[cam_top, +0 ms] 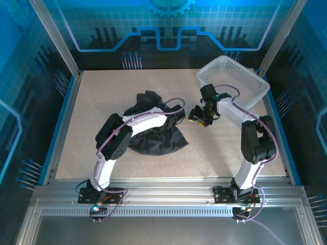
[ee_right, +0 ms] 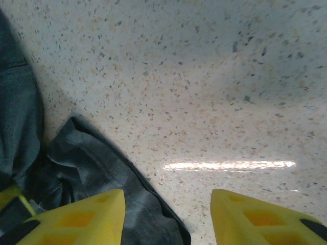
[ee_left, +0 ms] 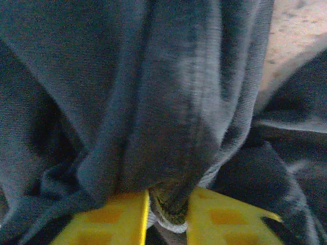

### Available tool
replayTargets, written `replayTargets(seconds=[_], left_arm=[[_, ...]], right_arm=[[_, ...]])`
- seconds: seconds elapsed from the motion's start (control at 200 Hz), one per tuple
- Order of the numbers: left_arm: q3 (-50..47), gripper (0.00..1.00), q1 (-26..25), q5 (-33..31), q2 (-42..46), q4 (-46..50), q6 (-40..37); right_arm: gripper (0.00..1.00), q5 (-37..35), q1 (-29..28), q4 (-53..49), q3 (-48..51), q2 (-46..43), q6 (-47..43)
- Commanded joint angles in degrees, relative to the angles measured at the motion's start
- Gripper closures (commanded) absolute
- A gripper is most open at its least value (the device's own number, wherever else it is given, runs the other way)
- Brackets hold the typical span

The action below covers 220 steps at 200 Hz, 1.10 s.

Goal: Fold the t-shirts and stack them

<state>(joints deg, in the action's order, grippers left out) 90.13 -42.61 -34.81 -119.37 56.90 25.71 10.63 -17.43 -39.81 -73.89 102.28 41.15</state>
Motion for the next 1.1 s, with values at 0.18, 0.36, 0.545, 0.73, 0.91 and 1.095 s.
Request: replayTargets(seconds=[0.18,0.36,0.545,0.73,0.91,1.095], left_arm=[[-6.9,1.00,8.9,0.0,20.1,-3.2,5.8],[-13.3,1.00,16.2,2.6,35.9,-8.8,9.0],[-22.1,1.00,25.2,4.0,47.5,-13.4,15.2],[-31.1,1.00,29.6,5.7,57.8,-17.8,20.9],[-31.8,1.00,31.4,11.2,60.0,-17.4,21.4],[-29.3,1.00,32.6,16.0,59.2,-19.3,21.4]], right_arm=[[0.51,1.2,-3.4,0.0,-2.3,1.8,0.9],[0.51,1.6,-6.3,1.7,-4.5,4.0,2.5],[0.51,3.9,-10.1,4.0,-12.2,10.2,5.7],[0.49,5.3,-14.0,9.8,-22.1,18.3,15.5],[0.47,5.1,-16.6,4.1,-34.1,26.2,20.9],[0.43,4.8,-18.0,1.0,-30.9,25.3,17.7]])
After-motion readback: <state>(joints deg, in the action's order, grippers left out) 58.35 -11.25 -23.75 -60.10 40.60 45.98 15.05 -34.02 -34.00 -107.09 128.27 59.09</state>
